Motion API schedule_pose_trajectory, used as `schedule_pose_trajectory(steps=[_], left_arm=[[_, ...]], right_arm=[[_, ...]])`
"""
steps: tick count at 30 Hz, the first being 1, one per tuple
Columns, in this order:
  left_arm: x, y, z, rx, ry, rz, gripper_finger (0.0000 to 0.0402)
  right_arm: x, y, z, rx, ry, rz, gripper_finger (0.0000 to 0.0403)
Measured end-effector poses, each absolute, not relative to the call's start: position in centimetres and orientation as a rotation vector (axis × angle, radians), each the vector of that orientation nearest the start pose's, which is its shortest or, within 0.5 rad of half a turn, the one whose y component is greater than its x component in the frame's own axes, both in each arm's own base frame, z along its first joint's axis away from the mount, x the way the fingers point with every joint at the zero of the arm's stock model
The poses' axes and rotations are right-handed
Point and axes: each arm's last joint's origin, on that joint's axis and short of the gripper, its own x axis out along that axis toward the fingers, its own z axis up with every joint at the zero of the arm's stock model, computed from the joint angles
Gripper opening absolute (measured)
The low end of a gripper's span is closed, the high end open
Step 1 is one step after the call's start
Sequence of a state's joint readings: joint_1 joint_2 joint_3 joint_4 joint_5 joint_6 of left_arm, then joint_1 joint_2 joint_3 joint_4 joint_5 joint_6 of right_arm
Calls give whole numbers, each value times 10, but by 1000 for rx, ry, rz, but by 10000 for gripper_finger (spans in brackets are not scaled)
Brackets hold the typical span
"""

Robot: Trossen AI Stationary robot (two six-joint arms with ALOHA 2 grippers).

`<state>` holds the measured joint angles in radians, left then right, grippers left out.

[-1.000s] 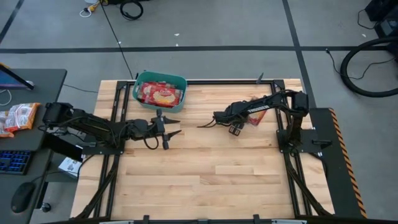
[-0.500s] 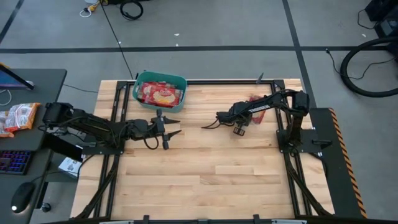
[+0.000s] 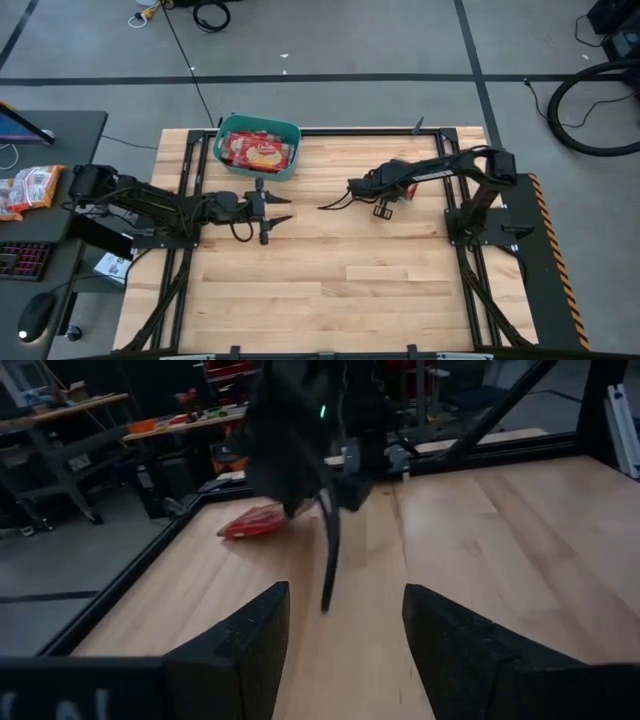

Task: Sort popcorn bags into baskets
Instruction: Put the popcorn bag into the bin

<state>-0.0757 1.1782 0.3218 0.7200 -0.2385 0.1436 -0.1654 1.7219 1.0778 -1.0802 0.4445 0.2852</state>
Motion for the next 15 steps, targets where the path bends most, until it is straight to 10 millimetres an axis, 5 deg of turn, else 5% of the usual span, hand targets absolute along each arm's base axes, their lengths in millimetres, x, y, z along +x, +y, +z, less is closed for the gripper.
schedule_pose_trajectory(steps=[8,15], left_arm=[[232,-6,166,254,230,160,199],[262,7,149,275,222,194,199]], right_arm=[[261,-48,210,25,1508,-609,2],[255,-37,228,96,1426,-504,1]])
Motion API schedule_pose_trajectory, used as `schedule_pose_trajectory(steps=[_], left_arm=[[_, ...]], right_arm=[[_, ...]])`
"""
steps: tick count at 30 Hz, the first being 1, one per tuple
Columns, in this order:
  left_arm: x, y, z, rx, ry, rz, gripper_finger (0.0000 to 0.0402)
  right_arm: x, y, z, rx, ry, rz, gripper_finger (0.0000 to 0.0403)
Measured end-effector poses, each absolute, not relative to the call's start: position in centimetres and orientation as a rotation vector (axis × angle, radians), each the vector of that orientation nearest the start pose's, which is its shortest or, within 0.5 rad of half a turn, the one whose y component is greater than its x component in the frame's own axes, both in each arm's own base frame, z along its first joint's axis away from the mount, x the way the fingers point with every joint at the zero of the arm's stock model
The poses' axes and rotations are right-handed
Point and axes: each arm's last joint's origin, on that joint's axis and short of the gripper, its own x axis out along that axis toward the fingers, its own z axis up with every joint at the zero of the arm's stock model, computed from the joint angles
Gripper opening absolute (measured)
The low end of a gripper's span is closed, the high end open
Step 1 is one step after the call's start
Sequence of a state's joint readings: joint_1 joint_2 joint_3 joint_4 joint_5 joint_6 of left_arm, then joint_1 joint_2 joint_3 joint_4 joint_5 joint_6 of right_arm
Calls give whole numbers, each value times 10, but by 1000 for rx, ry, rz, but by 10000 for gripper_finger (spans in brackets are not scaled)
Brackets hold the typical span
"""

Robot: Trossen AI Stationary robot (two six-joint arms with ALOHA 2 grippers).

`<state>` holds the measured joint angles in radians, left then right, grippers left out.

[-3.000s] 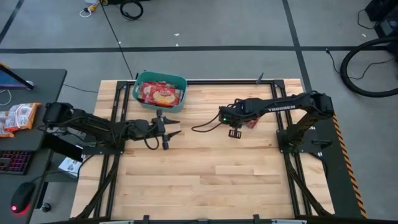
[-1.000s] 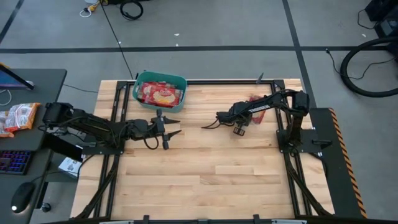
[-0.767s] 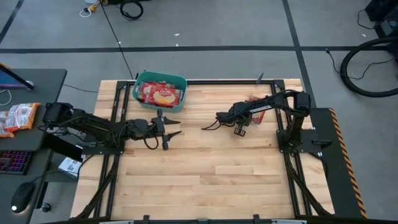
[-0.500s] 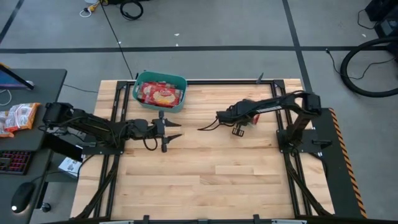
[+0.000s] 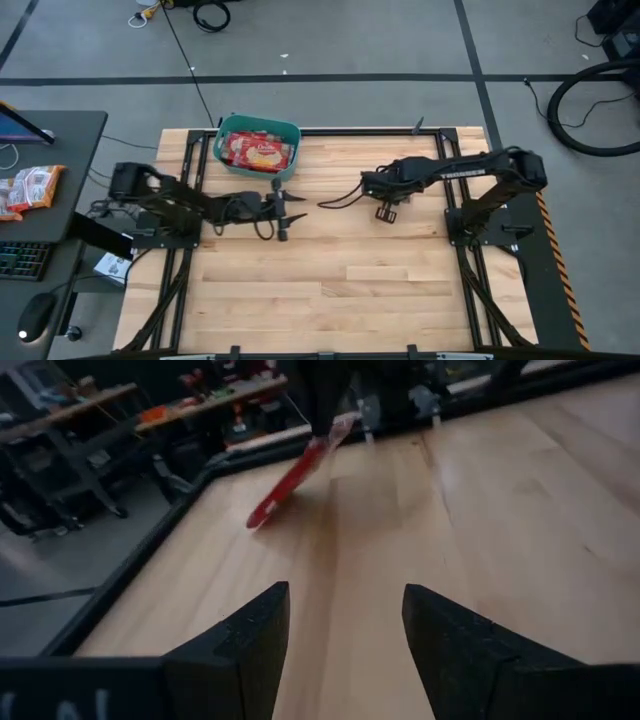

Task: Sort popcorn bags into baskets
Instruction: Put the popcorn bag into the bin

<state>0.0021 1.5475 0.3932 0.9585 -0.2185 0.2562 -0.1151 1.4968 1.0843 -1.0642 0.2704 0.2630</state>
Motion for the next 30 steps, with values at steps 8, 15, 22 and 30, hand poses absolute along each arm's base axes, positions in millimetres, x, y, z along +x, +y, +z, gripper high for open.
schedule_pose_trajectory(steps=[8,15,22,30], left_arm=[[321,8,141,266,219,89,216],[365,8,134,267,217,67,282],[389,8,120,282,337,50,293],[384,10,114,288,442,46,292]], right_arm=[[260,-18,240,125,1299,-370,0],[263,-4,247,122,1225,-320,0],[271,8,237,86,1233,-310,27],[289,25,201,-73,1208,-239,105]])
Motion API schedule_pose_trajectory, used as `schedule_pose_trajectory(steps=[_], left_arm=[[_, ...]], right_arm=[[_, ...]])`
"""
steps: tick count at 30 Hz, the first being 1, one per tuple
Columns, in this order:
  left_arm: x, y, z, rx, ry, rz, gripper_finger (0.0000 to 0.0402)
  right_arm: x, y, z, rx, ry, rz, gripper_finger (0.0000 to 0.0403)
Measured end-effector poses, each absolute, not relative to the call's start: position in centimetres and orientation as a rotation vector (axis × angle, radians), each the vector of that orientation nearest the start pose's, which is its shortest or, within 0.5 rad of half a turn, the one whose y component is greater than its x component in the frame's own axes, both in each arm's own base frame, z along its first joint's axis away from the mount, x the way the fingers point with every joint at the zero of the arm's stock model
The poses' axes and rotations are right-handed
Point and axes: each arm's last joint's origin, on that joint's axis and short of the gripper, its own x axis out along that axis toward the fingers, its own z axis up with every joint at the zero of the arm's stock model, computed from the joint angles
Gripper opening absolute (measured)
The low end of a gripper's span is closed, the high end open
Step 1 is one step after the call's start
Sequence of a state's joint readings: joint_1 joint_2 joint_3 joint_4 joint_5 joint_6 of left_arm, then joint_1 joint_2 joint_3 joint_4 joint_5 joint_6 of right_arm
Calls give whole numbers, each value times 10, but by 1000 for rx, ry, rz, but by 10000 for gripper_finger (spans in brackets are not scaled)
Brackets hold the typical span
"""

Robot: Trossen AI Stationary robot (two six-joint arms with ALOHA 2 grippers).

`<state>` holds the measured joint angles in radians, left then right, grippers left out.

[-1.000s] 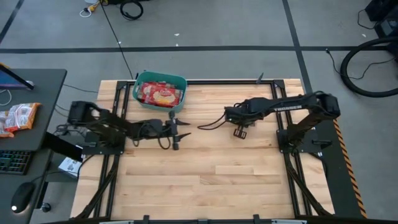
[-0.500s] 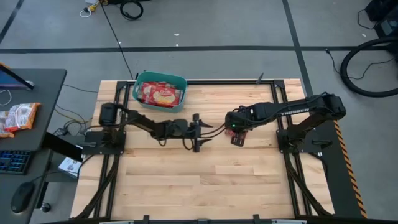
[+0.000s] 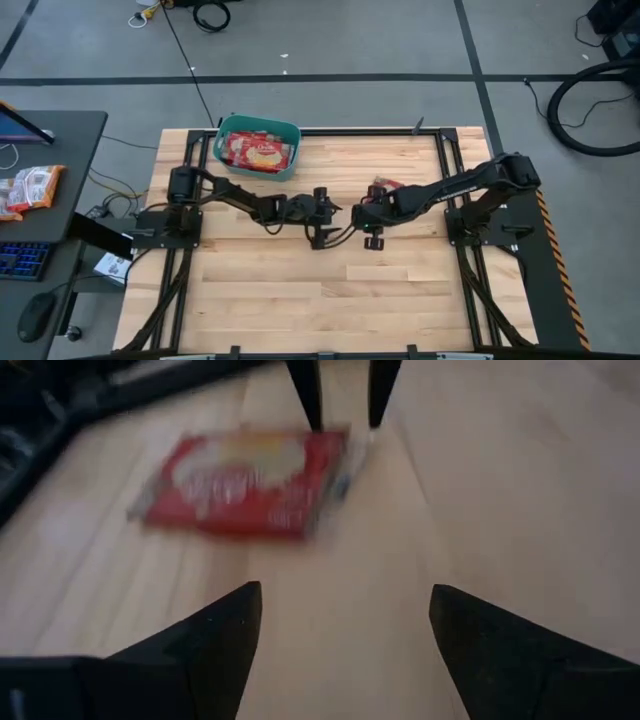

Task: Sort popcorn bags into baskets
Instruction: Put the popcorn bag into the bin

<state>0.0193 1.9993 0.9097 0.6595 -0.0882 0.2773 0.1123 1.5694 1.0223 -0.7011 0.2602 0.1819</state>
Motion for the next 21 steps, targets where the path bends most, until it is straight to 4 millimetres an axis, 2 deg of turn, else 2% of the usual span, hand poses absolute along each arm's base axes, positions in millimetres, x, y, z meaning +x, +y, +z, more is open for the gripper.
schedule_pose_trajectory(steps=[10,17,21], left_arm=[[372,30,113,281,614,103,286],[370,36,121,264,611,86,286],[368,37,124,262,628,85,286]], right_arm=[[292,12,166,-182,1211,-226,149],[300,-1,148,-220,1293,-158,150],[309,-5,149,-252,1321,-132,149]])
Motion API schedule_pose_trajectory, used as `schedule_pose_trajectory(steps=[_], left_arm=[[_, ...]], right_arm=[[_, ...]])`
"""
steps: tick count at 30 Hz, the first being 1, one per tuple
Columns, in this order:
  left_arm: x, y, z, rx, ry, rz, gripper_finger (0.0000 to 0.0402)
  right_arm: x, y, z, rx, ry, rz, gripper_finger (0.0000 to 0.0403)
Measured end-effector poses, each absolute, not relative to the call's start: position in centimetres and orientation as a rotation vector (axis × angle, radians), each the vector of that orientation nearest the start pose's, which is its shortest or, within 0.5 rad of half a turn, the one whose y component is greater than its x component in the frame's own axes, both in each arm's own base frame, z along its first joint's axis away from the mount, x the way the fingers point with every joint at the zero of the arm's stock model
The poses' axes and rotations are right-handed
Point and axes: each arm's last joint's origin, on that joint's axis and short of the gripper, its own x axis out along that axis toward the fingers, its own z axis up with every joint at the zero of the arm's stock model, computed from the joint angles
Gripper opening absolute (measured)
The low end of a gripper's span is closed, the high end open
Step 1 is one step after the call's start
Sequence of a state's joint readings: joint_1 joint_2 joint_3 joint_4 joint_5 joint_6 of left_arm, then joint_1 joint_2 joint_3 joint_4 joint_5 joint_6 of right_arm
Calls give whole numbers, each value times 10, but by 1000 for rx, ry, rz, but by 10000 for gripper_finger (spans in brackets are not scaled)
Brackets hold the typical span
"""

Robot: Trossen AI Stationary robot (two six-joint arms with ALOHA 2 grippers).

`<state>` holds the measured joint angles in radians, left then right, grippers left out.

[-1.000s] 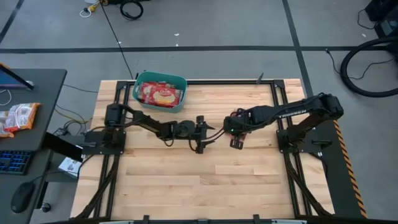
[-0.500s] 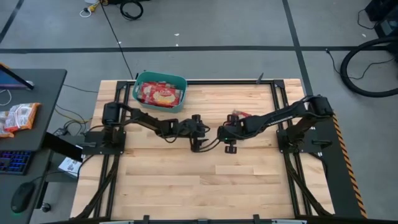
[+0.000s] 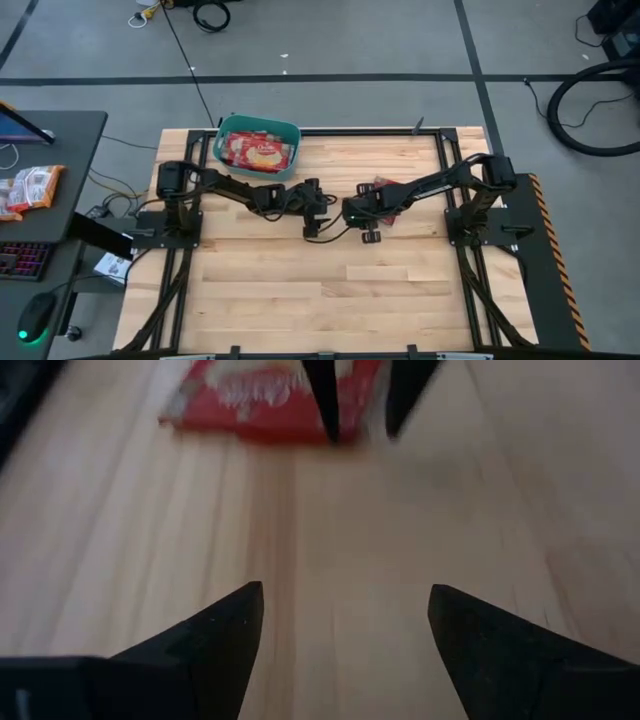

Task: Sort popcorn bags into baskets
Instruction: Put the popcorn bag into the bin

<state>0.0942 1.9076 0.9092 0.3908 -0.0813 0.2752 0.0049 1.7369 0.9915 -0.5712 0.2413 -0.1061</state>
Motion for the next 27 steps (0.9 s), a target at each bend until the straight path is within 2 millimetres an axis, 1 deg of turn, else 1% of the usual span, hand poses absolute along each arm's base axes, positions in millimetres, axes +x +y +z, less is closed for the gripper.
schedule_pose_trajectory(steps=[3,6,9,13,16,18,21,27], left_arm=[[366,39,127,263,641,90,286],[361,40,132,271,629,94,286],[349,43,133,273,633,101,286],[332,46,141,256,582,131,286],[324,44,144,256,544,137,286],[322,43,147,257,531,135,286],[320,43,147,257,538,133,286],[320,42,148,256,535,137,286]], right_arm=[[311,-7,152,-281,1357,-98,148],[310,-9,149,-290,1399,-56,146],[310,-12,145,-261,1419,-9,140],[311,-12,140,-302,1433,18,131],[312,-12,140,-320,1428,29,128],[312,-12,142,-331,1423,23,128],[313,-11,145,-344,1412,14,128],[312,-10,146,-371,1427,28,126]])
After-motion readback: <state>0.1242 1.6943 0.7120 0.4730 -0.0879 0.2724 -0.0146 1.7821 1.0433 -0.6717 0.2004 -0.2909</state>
